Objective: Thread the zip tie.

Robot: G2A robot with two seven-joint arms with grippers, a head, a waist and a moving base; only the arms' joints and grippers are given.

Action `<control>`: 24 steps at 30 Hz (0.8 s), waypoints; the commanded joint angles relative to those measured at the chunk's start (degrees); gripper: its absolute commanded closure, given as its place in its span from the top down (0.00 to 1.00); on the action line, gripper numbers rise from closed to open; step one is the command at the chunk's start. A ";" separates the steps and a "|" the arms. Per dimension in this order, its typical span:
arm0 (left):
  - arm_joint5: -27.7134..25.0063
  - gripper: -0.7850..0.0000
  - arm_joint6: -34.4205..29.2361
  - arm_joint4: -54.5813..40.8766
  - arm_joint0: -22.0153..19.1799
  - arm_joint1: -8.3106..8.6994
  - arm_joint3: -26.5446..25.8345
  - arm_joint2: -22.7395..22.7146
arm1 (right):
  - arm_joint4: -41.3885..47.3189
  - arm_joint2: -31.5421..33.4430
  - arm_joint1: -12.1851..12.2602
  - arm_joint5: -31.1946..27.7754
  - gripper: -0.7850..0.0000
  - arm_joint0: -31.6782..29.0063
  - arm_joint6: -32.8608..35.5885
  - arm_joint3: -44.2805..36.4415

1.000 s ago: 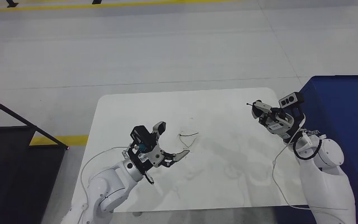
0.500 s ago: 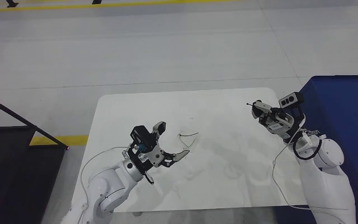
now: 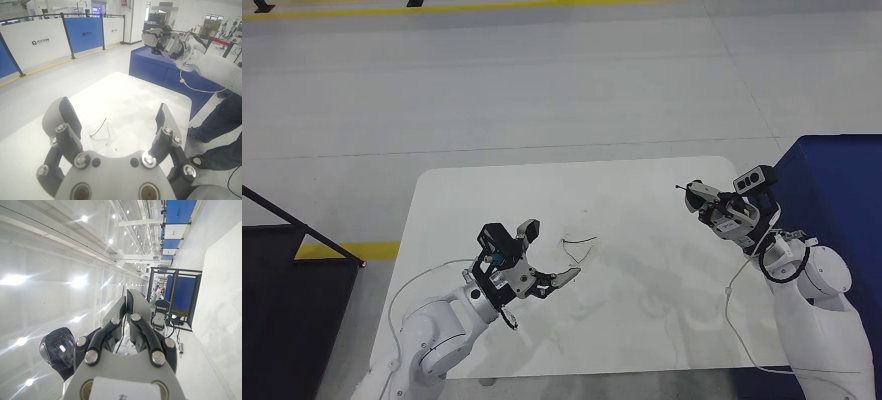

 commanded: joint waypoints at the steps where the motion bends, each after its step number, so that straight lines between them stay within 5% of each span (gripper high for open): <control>1: 0.72 1.00 -0.23 1.59 -0.60 -0.11 0.41 0.51 | 0.19 -0.29 0.04 0.44 0.00 0.56 0.07 0.91; 24: 1.77 1.00 0.63 2.83 -0.99 -0.36 -0.41 1.27 | -0.11 -0.24 0.27 0.74 0.00 1.21 0.52 1.57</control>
